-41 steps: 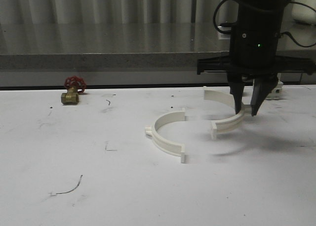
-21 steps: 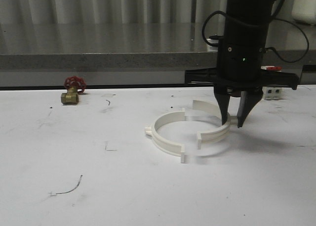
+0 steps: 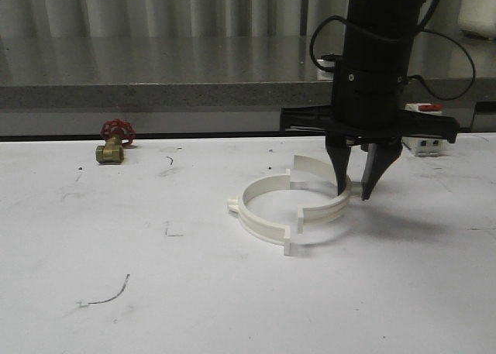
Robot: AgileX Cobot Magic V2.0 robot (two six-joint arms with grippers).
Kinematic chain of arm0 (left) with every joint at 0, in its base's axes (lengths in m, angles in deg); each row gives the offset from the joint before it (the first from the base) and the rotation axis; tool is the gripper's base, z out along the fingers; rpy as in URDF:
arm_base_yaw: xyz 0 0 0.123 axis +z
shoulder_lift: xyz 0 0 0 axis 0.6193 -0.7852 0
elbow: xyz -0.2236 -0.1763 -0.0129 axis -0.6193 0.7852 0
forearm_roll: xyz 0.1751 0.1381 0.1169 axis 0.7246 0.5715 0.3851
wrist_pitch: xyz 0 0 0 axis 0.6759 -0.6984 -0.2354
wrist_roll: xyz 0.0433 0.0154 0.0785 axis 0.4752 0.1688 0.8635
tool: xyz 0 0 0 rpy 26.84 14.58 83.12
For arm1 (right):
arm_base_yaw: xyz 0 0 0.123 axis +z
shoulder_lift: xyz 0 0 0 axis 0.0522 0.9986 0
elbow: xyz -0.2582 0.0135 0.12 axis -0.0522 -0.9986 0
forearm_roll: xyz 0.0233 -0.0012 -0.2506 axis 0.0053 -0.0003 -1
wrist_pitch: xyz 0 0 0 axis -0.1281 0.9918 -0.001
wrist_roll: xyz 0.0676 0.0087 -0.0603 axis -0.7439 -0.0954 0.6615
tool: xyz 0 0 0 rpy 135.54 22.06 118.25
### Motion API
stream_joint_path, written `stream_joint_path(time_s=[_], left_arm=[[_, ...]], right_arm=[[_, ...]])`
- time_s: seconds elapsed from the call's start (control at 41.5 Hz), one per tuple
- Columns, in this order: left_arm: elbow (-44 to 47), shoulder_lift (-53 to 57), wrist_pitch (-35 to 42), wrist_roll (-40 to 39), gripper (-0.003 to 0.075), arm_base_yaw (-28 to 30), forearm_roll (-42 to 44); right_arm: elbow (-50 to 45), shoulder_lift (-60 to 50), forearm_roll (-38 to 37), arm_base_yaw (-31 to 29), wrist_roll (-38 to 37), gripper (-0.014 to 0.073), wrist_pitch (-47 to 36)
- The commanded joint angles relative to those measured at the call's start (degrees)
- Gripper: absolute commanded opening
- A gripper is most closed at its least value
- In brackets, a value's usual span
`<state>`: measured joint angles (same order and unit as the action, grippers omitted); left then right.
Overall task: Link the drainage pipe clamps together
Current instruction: 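Carry the clamp half with the right gripper toward the centered half, then press the held half against the centered half to close the ring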
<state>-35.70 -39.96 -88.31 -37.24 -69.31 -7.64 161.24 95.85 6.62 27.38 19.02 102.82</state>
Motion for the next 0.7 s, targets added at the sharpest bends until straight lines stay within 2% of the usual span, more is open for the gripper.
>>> stream_joint_path(time_s=[0.0, 0.675], left_arm=[[-1.40, -0.35, 3.77, -0.16, 0.0238, 0.05, -0.10], [-1.40, -0.35, 3.77, -0.16, 0.0238, 0.05, -0.10]], right_arm=[[1.78, -2.88, -1.45, -0.01, -0.37, 0.0189, -1.09], [1.78, -0.60, -0.22, -0.01, -1.22, 0.0189, -1.73]])
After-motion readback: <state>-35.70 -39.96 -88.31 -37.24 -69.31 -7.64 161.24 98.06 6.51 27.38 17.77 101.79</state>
